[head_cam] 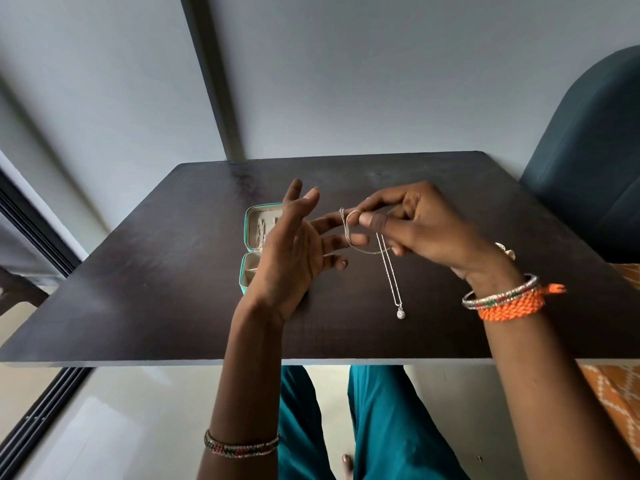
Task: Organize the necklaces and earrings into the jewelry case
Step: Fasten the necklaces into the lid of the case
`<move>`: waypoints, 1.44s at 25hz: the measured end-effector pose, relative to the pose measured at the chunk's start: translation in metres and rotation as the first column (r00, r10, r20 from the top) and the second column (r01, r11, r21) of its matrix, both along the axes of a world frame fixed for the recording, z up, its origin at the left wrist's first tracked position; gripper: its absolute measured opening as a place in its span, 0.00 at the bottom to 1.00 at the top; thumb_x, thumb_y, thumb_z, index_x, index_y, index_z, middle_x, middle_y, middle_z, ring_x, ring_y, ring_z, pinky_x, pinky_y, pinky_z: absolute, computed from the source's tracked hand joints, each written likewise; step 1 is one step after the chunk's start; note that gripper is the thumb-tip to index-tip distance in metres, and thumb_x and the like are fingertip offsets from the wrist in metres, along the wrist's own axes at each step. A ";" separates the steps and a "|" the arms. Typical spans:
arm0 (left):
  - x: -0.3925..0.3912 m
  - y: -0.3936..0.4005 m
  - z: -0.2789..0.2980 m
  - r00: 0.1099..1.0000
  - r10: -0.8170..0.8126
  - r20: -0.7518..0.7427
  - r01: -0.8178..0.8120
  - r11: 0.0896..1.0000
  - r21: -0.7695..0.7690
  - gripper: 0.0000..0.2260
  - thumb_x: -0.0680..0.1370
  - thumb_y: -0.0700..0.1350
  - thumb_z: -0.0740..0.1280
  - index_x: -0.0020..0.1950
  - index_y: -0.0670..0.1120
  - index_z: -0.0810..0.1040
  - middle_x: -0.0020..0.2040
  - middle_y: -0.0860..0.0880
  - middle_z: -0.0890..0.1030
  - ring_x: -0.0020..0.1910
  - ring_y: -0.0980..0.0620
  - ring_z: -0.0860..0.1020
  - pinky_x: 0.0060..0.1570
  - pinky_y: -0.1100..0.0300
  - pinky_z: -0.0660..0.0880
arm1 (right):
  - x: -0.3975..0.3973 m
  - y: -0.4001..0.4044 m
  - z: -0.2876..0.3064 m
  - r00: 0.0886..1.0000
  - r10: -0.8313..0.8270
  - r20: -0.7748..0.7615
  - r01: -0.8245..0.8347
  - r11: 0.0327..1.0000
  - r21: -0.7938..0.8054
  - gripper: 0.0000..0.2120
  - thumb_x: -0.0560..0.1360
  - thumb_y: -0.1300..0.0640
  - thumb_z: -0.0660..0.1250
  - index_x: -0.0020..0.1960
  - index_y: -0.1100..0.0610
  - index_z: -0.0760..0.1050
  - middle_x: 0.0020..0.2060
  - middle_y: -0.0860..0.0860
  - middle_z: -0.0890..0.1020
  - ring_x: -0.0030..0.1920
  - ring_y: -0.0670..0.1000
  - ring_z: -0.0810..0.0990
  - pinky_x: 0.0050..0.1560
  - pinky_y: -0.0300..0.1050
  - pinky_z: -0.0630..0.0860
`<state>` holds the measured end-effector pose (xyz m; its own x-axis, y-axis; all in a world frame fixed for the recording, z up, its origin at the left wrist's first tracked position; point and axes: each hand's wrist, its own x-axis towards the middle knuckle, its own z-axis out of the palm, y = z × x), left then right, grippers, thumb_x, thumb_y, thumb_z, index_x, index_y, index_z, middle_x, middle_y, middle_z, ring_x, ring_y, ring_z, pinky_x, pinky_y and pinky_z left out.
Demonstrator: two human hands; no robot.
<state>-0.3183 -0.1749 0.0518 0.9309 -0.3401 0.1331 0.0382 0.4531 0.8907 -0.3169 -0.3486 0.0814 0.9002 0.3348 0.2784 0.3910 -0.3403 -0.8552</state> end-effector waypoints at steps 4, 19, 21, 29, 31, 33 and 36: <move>-0.003 -0.001 0.000 0.999 -0.032 -0.004 0.032 0.999 0.042 0.32 0.73 0.54 0.59 0.75 0.61 0.49 0.52 0.36 0.78 0.33 0.46 0.78 0.28 0.60 0.67 | 0.008 0.000 -0.005 0.996 -0.077 -0.042 0.082 0.986 0.147 0.05 0.75 0.61 0.68 0.47 0.63 0.80 0.35 0.52 0.84 0.23 0.39 0.72 0.25 0.28 0.65; 0.002 0.015 -0.013 0.998 0.028 -0.053 -0.044 0.944 -0.326 0.30 0.75 0.56 0.56 0.75 0.59 0.48 0.66 0.36 0.74 0.62 0.43 0.76 0.29 0.61 0.76 | -0.012 0.006 -0.025 0.965 0.154 -0.211 -0.148 0.988 0.044 0.05 0.74 0.58 0.69 0.49 0.57 0.78 0.33 0.55 0.80 0.27 0.49 0.70 0.25 0.37 0.68; 0.004 0.016 -0.015 0.999 0.027 -0.034 -0.034 0.979 -0.201 0.35 0.75 0.59 0.58 0.76 0.61 0.40 0.65 0.35 0.74 0.61 0.43 0.77 0.25 0.61 0.75 | -0.015 0.007 -0.016 0.968 0.186 -0.170 -0.199 0.978 -0.063 0.07 0.74 0.59 0.68 0.52 0.56 0.79 0.33 0.53 0.81 0.27 0.46 0.72 0.26 0.36 0.69; -0.002 0.005 -0.013 0.999 -0.027 -0.018 0.027 1.000 -0.008 0.42 0.72 0.63 0.63 0.76 0.57 0.39 0.55 0.34 0.79 0.43 0.49 0.79 0.19 0.66 0.67 | 0.011 0.003 -0.006 0.997 -0.071 -0.028 0.074 0.993 0.095 0.06 0.75 0.62 0.67 0.48 0.65 0.80 0.29 0.53 0.79 0.21 0.40 0.72 0.21 0.30 0.63; -0.003 0.003 -0.012 0.999 -0.043 -0.019 0.042 0.999 -0.003 0.44 0.71 0.62 0.65 0.77 0.57 0.39 0.54 0.36 0.80 0.39 0.51 0.77 0.19 0.69 0.64 | 0.012 0.005 -0.013 0.992 -0.105 -0.070 0.114 0.982 0.148 0.05 0.75 0.61 0.69 0.47 0.62 0.80 0.30 0.54 0.79 0.20 0.41 0.70 0.20 0.32 0.62; -0.005 0.000 -0.012 0.999 -0.040 -0.033 0.040 0.999 -0.022 0.41 0.72 0.61 0.63 0.76 0.60 0.38 0.55 0.33 0.77 0.36 0.52 0.75 0.18 0.71 0.62 | 0.014 0.008 -0.020 0.985 -0.128 -0.113 0.147 0.973 0.176 0.03 0.74 0.59 0.70 0.44 0.59 0.81 0.31 0.53 0.80 0.21 0.43 0.68 0.20 0.33 0.62; -0.007 -0.003 -0.015 0.999 -0.040 -0.023 0.039 0.998 -0.047 0.38 0.73 0.59 0.61 0.74 0.64 0.37 0.57 0.31 0.75 0.35 0.52 0.74 0.17 0.72 0.60 | 0.016 0.010 -0.026 0.969 -0.142 -0.203 0.172 0.975 0.139 0.07 0.76 0.54 0.67 0.45 0.56 0.81 0.30 0.49 0.80 0.26 0.43 0.73 0.22 0.36 0.66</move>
<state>-0.3257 -0.1779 0.0373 0.9199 -0.3709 0.1276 0.0779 0.4916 0.8673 -0.3010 -0.3382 0.0550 0.9793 0.1516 0.1340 0.1683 -0.2423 -0.9555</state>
